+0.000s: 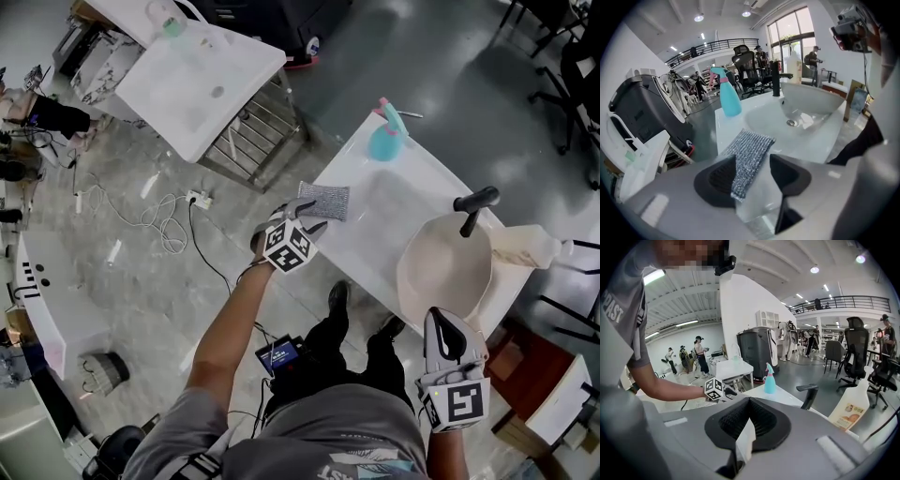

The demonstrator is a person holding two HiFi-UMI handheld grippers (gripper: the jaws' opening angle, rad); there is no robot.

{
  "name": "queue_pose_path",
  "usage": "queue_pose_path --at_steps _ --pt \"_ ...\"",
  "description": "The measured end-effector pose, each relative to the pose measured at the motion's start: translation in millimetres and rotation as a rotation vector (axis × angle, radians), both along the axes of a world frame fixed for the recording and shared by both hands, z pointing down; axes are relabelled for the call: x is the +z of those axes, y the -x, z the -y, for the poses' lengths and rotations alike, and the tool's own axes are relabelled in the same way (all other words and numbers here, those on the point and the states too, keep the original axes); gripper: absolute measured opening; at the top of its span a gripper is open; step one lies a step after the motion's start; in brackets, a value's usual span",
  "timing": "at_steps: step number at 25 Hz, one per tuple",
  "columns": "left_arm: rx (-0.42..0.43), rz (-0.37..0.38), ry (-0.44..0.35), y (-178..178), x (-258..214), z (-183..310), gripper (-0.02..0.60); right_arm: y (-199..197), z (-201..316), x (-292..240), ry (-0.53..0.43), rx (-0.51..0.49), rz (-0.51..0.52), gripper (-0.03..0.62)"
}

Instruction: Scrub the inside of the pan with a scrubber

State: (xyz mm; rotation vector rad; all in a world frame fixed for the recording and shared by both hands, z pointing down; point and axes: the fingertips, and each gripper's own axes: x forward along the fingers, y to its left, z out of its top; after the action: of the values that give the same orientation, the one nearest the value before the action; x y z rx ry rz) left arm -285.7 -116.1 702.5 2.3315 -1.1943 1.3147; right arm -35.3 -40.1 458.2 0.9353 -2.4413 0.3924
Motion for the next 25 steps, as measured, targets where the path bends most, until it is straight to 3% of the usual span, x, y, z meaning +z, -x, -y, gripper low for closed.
queue_pose_path --at_steps 5,11,16,20,25 --pt "-0.002 0.041 -0.027 6.8 13.7 -1.4 0.146 0.7 -3.1 4.6 0.015 0.004 -0.005 0.002" --pt "-0.027 0.036 -0.060 8.0 15.3 3.1 0.114 -1.6 -5.6 6.7 0.020 0.008 -0.004 0.002" --pt "-0.084 0.017 -0.055 6.0 11.0 4.1 0.031 -10.5 -5.7 3.8 0.014 0.012 0.005 0.002" --pt "-0.106 0.001 -0.065 -1.9 0.4 1.3 0.020 -23.7 -5.7 1.6 0.010 0.027 0.013 0.002" --pt "-0.075 -0.013 -0.116 -28.9 -38.3 -4.5 0.020 -41.8 -5.3 -3.6 0.001 0.047 0.031 0.002"
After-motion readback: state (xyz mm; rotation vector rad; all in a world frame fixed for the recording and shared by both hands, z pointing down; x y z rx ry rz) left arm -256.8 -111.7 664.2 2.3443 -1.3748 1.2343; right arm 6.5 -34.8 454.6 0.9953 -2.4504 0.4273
